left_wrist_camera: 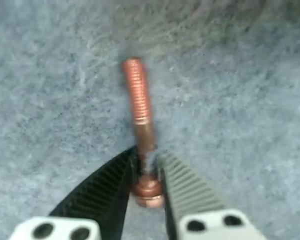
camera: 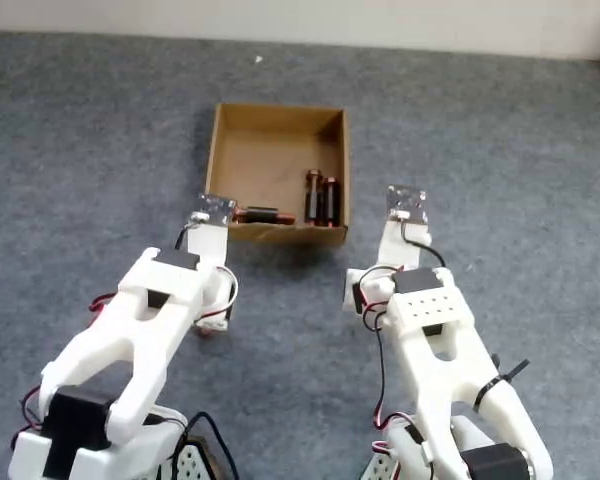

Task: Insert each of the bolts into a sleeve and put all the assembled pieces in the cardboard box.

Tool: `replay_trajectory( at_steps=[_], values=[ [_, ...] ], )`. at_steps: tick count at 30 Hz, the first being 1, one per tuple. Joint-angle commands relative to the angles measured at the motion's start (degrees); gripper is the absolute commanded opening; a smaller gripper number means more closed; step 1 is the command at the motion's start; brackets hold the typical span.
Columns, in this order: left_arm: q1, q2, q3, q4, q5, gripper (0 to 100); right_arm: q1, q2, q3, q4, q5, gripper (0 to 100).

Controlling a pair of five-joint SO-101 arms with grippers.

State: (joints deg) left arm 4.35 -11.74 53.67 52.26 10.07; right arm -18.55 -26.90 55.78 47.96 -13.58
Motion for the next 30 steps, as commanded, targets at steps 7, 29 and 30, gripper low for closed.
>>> replay_trajectory(
  at_steps=[7,29,30],
  values=[
    [0.31,-1.45,-4.18,2.20,3.78,0,0.84,-2.33,-0.48,-1.45,-0.18,0.4],
    [0.31,-13.58,-3.91,3.25,68.40,1,0.84,-2.33,-0.40,-1.45,-0.18,0.4],
    [0.31,-13.58,-3.91,3.16,68.48,1,0.84,-2.33,-0.40,-1.45,-0.18,0.4]
  ],
)
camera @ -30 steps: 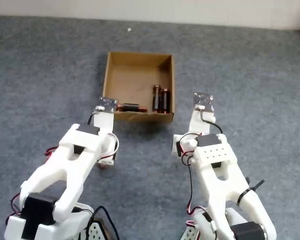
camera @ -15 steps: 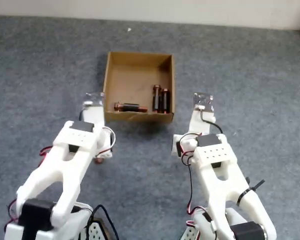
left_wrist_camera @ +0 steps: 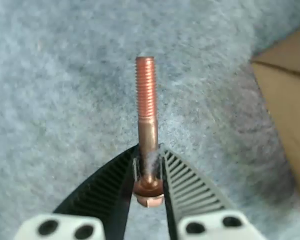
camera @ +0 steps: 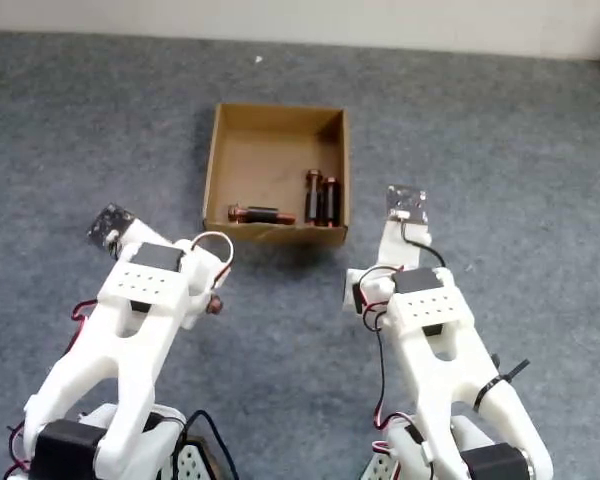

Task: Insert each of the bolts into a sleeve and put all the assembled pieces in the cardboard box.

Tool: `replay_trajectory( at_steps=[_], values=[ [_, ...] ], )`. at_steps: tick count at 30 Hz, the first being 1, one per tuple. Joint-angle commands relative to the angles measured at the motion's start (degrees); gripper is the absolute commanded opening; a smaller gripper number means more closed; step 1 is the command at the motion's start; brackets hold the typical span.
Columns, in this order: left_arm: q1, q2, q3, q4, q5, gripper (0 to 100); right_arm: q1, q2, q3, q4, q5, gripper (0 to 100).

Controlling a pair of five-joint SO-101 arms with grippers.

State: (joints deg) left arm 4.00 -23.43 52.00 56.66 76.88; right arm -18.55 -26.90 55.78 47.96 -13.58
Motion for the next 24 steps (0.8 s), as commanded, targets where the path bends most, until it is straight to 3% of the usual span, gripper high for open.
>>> replay_trajectory(
  at_steps=[1,5,13,19,21,24],
  values=[
    [0.66,-1.89,-2.24,-1.23,1.67,1,0.84,-2.33,-0.40,-1.45,-0.18,0.4],
    [0.66,-1.89,-2.24,-1.23,1.76,2,0.84,-2.33,-0.40,-1.45,-0.18,0.4],
    [1.01,-1.89,-2.15,-1.14,1.67,25,0.84,-2.33,-0.40,-1.45,-0.18,0.4],
    [0.75,-2.42,-2.24,-1.05,1.41,26,0.84,-2.33,-0.40,-1.45,-0.09,0.4],
    [0.66,-2.51,-2.59,-0.62,-2.64,26,0.84,-2.33,-0.40,-1.45,-0.09,0.4],
    [0.66,-2.51,-2.68,1.32,-16.09,26,0.84,-2.33,-0.40,-1.45,-0.09,0.4]
  ],
)
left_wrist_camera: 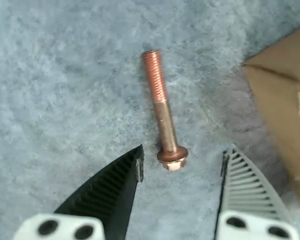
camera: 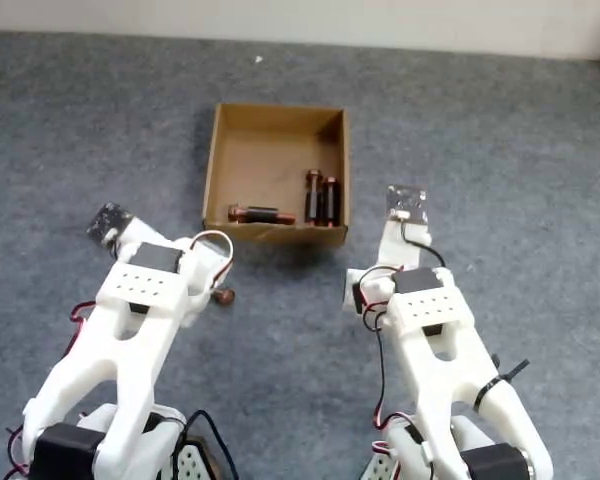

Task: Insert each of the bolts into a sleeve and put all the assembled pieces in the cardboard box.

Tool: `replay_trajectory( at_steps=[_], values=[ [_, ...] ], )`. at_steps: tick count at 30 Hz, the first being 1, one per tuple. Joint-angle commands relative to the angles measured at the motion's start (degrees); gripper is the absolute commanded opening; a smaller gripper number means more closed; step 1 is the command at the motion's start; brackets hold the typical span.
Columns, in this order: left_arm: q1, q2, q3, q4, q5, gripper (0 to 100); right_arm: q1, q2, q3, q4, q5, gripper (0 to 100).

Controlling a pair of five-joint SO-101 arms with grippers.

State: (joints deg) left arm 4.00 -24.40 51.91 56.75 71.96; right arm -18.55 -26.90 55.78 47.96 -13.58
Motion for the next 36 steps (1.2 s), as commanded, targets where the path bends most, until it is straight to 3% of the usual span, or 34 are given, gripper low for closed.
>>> replay_trajectory(
  at_steps=[1,10,14,18,24,29,36],
  values=[
    [0.57,-1.54,-2.59,1.58,-15.91,27,0.84,-2.33,-0.40,-1.45,-0.09,0.4],
    [-8.13,-1.54,-6.11,1.58,-53.63,26,0.84,-2.33,-0.40,-1.45,-0.09,0.4],
    [-12.44,-1.19,-8.31,1.32,-76.31,26,0.84,-2.33,-0.40,-1.45,-0.09,0.4],
    [-10.86,-1.01,-8.40,1.67,-97.76,26,0.84,-2.33,-0.40,-1.45,-0.09,0.4],
    [-7.34,-0.92,-8.13,1.67,-118.77,26,0.84,-2.33,-0.40,-1.45,-0.09,0.4],
    [-5.32,-0.75,-8.04,1.76,-129.58,26,0.84,-2.33,-0.40,-1.45,-0.09,0.4],
    [-2.51,7.43,-10.07,3.43,-136.62,26,0.84,-2.33,-0.40,-1.45,-0.09,0.4]
  ],
)
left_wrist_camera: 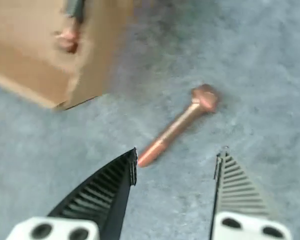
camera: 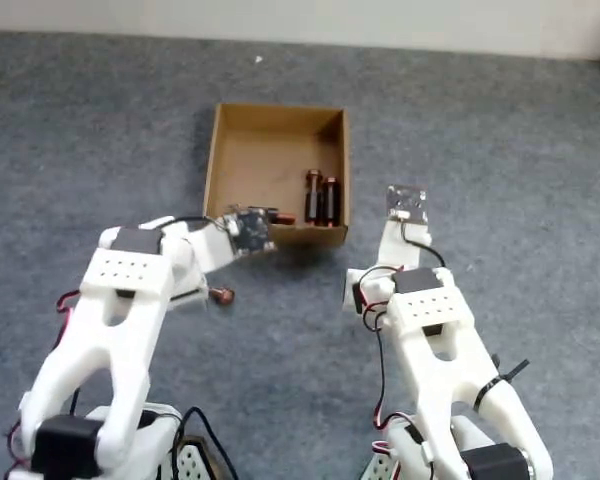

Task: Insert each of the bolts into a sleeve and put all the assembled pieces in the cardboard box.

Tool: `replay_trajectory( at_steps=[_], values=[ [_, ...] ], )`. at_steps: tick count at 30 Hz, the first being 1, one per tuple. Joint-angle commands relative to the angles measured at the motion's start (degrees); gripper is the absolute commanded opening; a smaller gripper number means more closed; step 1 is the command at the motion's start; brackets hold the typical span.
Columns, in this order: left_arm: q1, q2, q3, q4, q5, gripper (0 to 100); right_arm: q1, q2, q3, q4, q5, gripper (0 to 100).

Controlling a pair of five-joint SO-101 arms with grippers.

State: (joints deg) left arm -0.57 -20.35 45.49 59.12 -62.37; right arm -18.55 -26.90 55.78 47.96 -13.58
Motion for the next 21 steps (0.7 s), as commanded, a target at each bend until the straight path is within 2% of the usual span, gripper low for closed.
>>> replay_trajectory(
  at_steps=[1,11,21],
  values=[
    [2.42,5.49,-4.53,1.14,-2.37,26,0.84,-2.33,-0.40,-1.45,-0.09,0.4],
    [2.77,22.11,-17.19,0.97,-2.37,26,0.84,-2.33,-0.40,-1.45,-0.09,0.4],
    [5.85,30.73,-18.59,1.32,-2.11,5,0.84,-2.33,-0.40,-1.45,-0.09,0.4]
  ],
)
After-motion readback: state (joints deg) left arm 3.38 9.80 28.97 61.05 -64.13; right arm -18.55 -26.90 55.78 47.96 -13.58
